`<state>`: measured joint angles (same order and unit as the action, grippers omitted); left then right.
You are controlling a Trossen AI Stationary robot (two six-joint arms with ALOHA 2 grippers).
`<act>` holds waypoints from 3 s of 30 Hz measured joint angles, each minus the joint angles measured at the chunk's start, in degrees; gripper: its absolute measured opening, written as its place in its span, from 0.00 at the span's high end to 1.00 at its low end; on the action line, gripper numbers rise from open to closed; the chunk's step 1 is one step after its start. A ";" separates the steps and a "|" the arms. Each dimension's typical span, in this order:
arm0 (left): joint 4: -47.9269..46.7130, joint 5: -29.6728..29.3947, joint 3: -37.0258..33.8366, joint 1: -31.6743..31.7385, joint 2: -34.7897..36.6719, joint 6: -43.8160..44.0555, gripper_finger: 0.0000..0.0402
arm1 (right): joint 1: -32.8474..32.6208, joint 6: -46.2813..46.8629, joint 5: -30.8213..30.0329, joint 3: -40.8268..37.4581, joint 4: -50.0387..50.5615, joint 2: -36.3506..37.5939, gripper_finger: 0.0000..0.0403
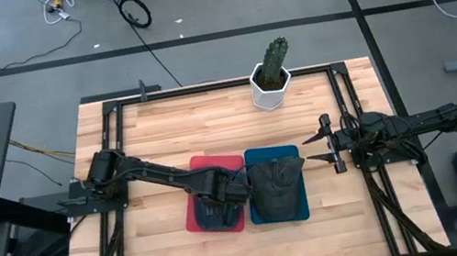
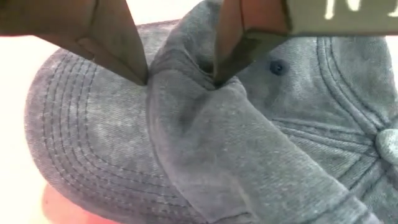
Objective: Pick & Place hat
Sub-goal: Put the blue cap into the red bin, then return to Home Position
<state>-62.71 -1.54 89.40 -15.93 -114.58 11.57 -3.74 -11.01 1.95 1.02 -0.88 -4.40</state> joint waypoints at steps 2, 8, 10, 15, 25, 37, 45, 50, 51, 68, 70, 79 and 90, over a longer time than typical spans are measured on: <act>-0.29 0.32 -0.08 -0.11 0.51 0.26 0.50 | -0.01 0.00 -0.01 0.00 0.02 0.00 0.47; -0.50 0.29 -0.12 -0.11 2.42 2.88 0.47 | 0.00 -0.01 0.01 0.00 0.02 -0.02 0.47; -0.44 0.20 -0.08 -0.11 2.73 4.17 0.47 | 0.01 0.00 0.00 0.00 0.00 -0.02 0.47; -0.33 0.06 -0.08 -0.11 2.83 4.33 0.47 | -0.01 -0.02 0.01 0.00 0.02 -0.02 0.47; 3.06 -0.08 -0.06 0.37 2.86 9.11 0.47 | 0.01 -0.02 -0.01 0.00 0.00 -0.02 0.47; 6.18 -1.33 0.01 -5.50 7.10 3.88 0.47 | -0.01 0.00 -0.01 -0.02 0.00 -0.02 0.47; 12.30 -4.37 0.03 -12.83 12.97 -0.08 0.47 | 0.01 0.00 -0.01 -0.01 0.00 -0.02 0.47; 16.96 -10.88 -3.90 -17.00 16.00 -3.90 0.47 | -0.01 0.00 0.01 0.00 0.02 -0.02 0.47; 18.75 -11.00 -5.77 -17.31 17.33 -4.40 0.47 | -0.01 -0.02 -0.01 0.00 0.00 -0.02 0.47; 57.67 10.18 -49.97 -2.06 48.90 -9.62 0.47 | -0.01 -0.02 -0.01 0.00 0.00 -0.02 0.47; 59.33 10.68 -53.37 0.78 50.25 -9.08 0.47 | -0.01 -0.01 0.01 0.00 0.00 -0.02 0.47; 72.11 14.99 -66.16 11.30 57.23 -7.54 0.47 | -0.01 0.00 0.01 0.00 0.00 -0.02 0.47; 72.93 16.42 -75.83 20.35 74.55 -7.66 0.47 | -0.01 0.00 0.01 0.00 0.00 -0.02 0.47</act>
<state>10.23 14.88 13.57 4.42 -40.03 3.90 -3.75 -11.00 1.96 1.01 -0.89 -4.43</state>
